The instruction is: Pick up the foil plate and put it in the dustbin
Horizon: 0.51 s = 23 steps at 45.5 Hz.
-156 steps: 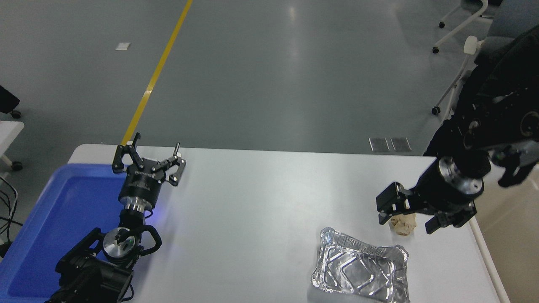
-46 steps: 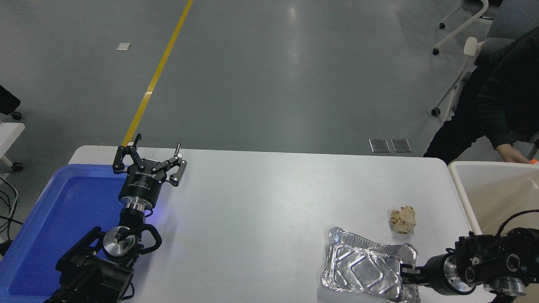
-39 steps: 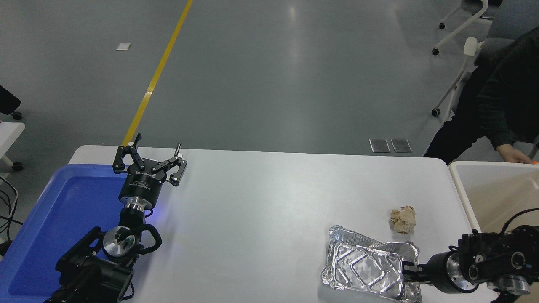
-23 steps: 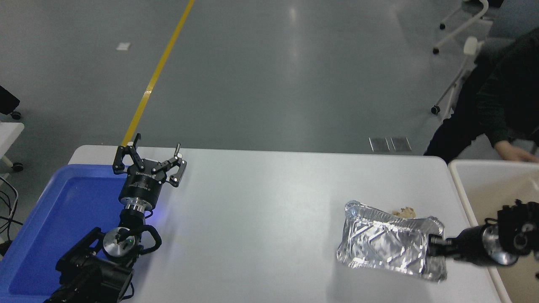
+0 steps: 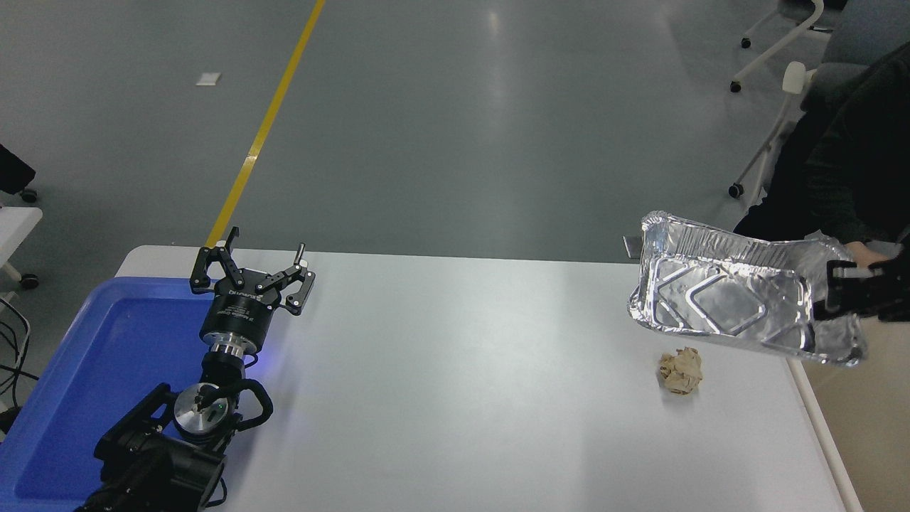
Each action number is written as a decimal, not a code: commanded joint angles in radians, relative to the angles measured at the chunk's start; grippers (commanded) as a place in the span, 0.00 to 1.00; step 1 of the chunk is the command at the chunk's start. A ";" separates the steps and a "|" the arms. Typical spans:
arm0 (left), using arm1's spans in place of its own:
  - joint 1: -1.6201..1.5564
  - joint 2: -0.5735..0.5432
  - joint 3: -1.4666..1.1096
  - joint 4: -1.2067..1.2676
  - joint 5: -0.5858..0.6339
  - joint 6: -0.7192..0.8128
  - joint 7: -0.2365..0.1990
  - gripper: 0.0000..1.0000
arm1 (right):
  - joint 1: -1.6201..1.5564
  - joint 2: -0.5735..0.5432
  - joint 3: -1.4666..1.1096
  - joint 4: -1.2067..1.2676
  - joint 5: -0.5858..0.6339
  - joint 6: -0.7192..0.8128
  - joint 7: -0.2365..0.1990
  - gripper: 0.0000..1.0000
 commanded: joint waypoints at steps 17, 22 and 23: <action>0.000 0.000 0.000 0.000 0.000 0.000 0.000 0.99 | 0.013 -0.132 -0.135 -0.418 0.008 -0.092 -0.006 0.00; 0.000 0.000 0.000 0.000 0.000 0.000 0.000 0.99 | -0.134 -0.210 -0.121 -0.548 0.071 -0.210 -0.007 0.00; 0.000 0.000 0.000 0.000 0.000 0.000 0.000 0.99 | -0.169 -0.227 -0.114 -0.570 0.089 -0.236 -0.007 0.00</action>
